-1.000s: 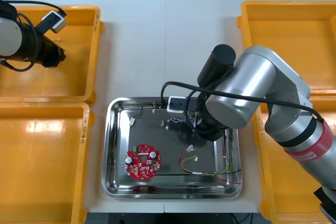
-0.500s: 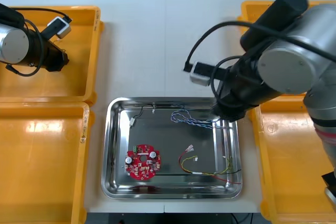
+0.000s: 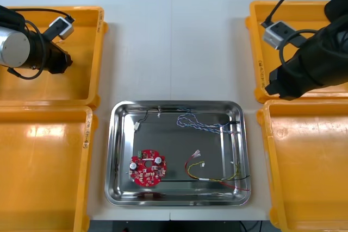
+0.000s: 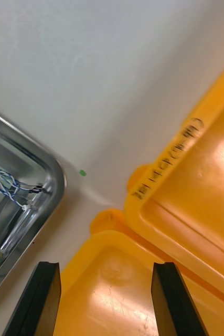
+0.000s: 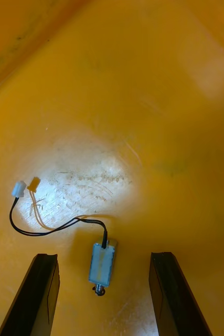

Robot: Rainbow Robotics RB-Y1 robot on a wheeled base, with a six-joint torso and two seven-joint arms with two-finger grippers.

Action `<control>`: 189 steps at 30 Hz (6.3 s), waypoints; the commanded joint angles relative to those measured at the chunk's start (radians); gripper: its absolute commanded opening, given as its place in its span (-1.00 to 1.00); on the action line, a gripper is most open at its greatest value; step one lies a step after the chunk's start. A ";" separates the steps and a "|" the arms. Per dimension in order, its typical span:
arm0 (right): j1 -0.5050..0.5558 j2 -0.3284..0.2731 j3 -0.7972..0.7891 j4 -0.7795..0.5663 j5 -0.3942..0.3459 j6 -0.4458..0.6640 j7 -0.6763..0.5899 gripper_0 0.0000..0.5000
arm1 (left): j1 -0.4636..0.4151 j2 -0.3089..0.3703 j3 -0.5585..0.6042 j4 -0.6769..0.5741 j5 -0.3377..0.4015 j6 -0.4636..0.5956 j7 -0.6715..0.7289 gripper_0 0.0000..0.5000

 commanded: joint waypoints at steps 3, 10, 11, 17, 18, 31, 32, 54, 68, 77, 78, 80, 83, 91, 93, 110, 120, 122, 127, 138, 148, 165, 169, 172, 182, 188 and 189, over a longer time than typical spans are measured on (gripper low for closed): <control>-0.020 -0.068 -0.093 0.042 -0.021 0.004 -0.131 1.00 | 0.025 -0.013 -0.003 -0.009 0.019 -0.025 0.016 1.00; -0.014 -0.095 -0.113 0.077 0.012 0.004 -0.243 1.00 | 0.042 -0.013 -0.003 0.005 0.028 -0.063 0.014 1.00; -0.008 -0.100 -0.124 0.083 0.009 0.004 -0.257 1.00 | 0.045 -0.013 -0.003 0.006 0.029 -0.069 0.014 1.00; 0.057 -0.112 -0.227 0.087 0.007 0.004 -0.257 1.00 | 0.054 -0.013 -0.003 0.008 0.035 -0.079 0.010 1.00; 0.064 -0.120 -0.238 0.087 0.004 0.004 -0.255 1.00 | 0.056 -0.013 -0.003 0.008 0.037 -0.083 0.010 1.00; 0.139 -0.175 -0.284 0.087 0.015 0.004 -0.298 1.00 | 0.073 -0.013 -0.003 0.008 0.055 -0.109 0.010 -0.99; 0.141 -0.175 -0.284 0.088 0.016 0.004 -0.301 1.00 | 0.073 -0.013 -0.003 0.006 0.057 -0.109 0.008 -1.00; 0.158 -0.203 -0.299 0.165 0.010 0.000 -0.412 1.00 | 0.069 0.008 0.051 -0.027 0.095 -0.019 0.022 -1.00; 0.172 -0.203 -0.299 0.197 0.007 -0.046 -0.392 1.00 | 0.068 0.020 0.138 -0.136 0.078 0.147 0.054 -1.00; 0.204 -0.203 -0.299 0.199 -0.001 -0.080 -0.363 1.00 | 0.068 0.030 0.187 -0.287 0.058 0.296 0.178 -1.00; 0.205 -0.204 -0.299 0.199 -0.001 -0.081 -0.359 1.00 | 0.068 0.030 0.189 -0.297 0.057 0.303 0.189 -1.00; 0.213 -0.204 -0.299 0.199 -0.004 -0.087 -0.346 1.00 | 0.068 0.031 0.193 -0.346 0.051 0.336 0.243 -1.00; 0.221 -0.204 -0.299 0.199 -0.008 -0.090 -0.326 1.00 | 0.068 0.030 0.200 -0.415 0.045 0.383 0.312 -1.00; 0.251 -0.203 -0.299 0.171 -0.019 -0.095 -0.287 1.00 | 0.068 0.028 0.201 -0.613 0.034 0.520 0.510 -1.00; 0.268 -0.204 -0.299 0.157 -0.011 -0.099 -0.281 1.00 | 0.068 0.027 0.201 -0.678 0.037 0.560 0.573 -1.00; 0.284 -0.203 -0.299 0.130 -0.007 -0.103 -0.281 1.00 | 0.048 -0.061 -0.004 -1.003 -0.144 0.701 0.981 -1.00; 0.284 -0.203 -0.299 0.119 0.012 -0.103 -0.275 1.00 | 0.013 -0.156 -0.262 -1.008 -0.348 0.731 1.191 -1.00; 0.284 -0.203 -0.299 0.116 0.012 -0.103 -0.272 1.00 | 0.013 -0.171 -0.299 -1.008 -0.383 0.731 1.223 -1.00; 0.284 -0.203 -0.299 0.114 0.007 -0.109 -0.261 1.00 | 0.013 -0.200 -0.373 -1.000 -0.429 0.722 1.314 -1.00; 0.284 -0.204 -0.299 0.113 0.004 -0.124 -0.220 1.00 | 0.013 -0.247 -0.486 -0.883 -0.491 0.629 1.453 -1.00; 0.284 -0.203 -0.299 0.113 0.001 -0.116 -0.221 1.00 | 0.013 -0.262 -0.563 -0.773 -0.506 0.521 1.528 -1.00; 0.284 -0.203 -0.299 0.113 0.001 -0.116 -0.221 1.00 | 0.051 -0.254 -0.626 -0.767 -0.532 0.491 1.554 -1.00; 0.284 -0.203 -0.299 0.113 0.001 -0.116 -0.221 1.00 | 0.059 -0.250 -0.630 -0.765 -0.532 0.491 1.553 -1.00; 0.284 -0.203 -0.299 0.113 0.001 -0.116 -0.221 1.00 | 0.063 -0.242 -0.633 -0.765 -0.534 0.487 1.550 -0.99; 0.284 -0.203 -0.299 0.113 0.001 -0.116 -0.221 1.00 | 0.071 -0.227 -0.636 -0.765 -0.534 0.480 1.547 -0.86; 0.284 -0.203 -0.299 0.113 0.001 -0.116 -0.221 1.00 | 0.079 -0.216 -0.638 -0.765 -0.537 0.468 1.542 0.58; 0.284 -0.203 -0.299 0.113 0.001 -0.116 -0.221 1.00 | 0.082 -0.213 -0.638 -0.765 -0.540 0.466 1.541 0.75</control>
